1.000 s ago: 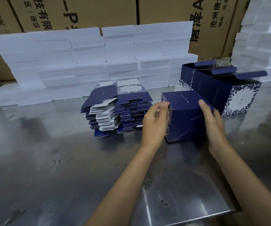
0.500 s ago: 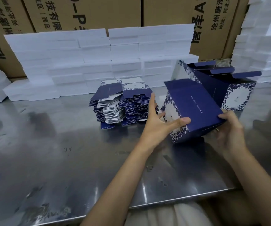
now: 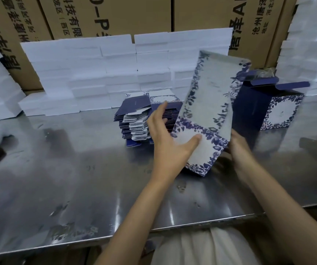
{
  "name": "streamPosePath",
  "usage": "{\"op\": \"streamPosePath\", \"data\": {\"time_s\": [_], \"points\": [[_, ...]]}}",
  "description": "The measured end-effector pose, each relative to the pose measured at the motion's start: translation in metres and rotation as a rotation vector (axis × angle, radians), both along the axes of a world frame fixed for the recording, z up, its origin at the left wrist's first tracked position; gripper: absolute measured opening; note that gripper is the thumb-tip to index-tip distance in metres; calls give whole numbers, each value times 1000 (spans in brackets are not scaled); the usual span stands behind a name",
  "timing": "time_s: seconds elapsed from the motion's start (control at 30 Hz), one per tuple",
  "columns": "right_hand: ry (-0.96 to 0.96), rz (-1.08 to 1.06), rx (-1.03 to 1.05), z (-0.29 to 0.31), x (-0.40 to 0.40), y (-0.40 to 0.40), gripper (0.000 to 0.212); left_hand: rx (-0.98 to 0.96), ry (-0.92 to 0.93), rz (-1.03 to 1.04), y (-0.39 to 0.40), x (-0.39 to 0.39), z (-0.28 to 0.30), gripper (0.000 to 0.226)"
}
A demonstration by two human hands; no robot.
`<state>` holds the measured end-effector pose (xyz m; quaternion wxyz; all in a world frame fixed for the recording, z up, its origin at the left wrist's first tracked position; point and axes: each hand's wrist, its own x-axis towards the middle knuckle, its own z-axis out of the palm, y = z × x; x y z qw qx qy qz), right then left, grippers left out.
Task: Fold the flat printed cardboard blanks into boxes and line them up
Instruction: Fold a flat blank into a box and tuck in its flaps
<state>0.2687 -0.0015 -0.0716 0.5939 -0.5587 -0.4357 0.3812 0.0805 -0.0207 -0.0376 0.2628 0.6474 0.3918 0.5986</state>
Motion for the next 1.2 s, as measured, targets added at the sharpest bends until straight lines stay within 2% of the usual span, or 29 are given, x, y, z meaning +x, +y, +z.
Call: {"op": "streamPosePath", "data": {"time_s": [0.07, 0.17, 0.23, 0.27, 0.33, 0.37, 0.43, 0.53, 0.67, 0.73, 0.87, 1.0, 1.2], "points": [[-22, 59, -19, 2, -15, 5, 29, -34, -14, 2, -1, -12, -4, 81], [-13, 97, -14, 9, -39, 12, 22, -87, -139, 8, -2, -24, -6, 35], [-2, 105, -1, 15, -49, 11, 19, -135, -218, 37, 1, -32, -5, 19], [30, 114, -22, 18, -53, 9, 26, -164, -233, 53, 5, -36, -3, 18], [122, 192, -84, 19, -57, 11, 65, -206, -219, 60, 10, -44, 1, 14], [137, 263, -73, 15, -57, 12, 76, -225, -203, 49, 12, -46, 3, 13], [100, 320, -24, 9, -60, 11, 73, -293, -189, 6, 15, -49, 8, 11], [75, 202, 19, 3, -66, 15, 74, -370, -113, -29, 21, -57, 16, 11], [139, 83, 69, 5, -81, 13, 74, -329, 158, -70, 27, -64, 24, 24], [142, 34, 95, 5, -85, 11, 71, -360, 238, -67, 33, -66, 28, 25], [164, 13, 125, 6, -88, 8, 59, -447, 232, -91, 48, -71, 40, 10], [142, 20, 109, 7, -88, 9, 65, -404, 328, -145, 51, -71, 40, 19], [152, -9, 114, 4, -89, 10, 60, -406, 364, -99, 59, -74, 46, 11]]}}
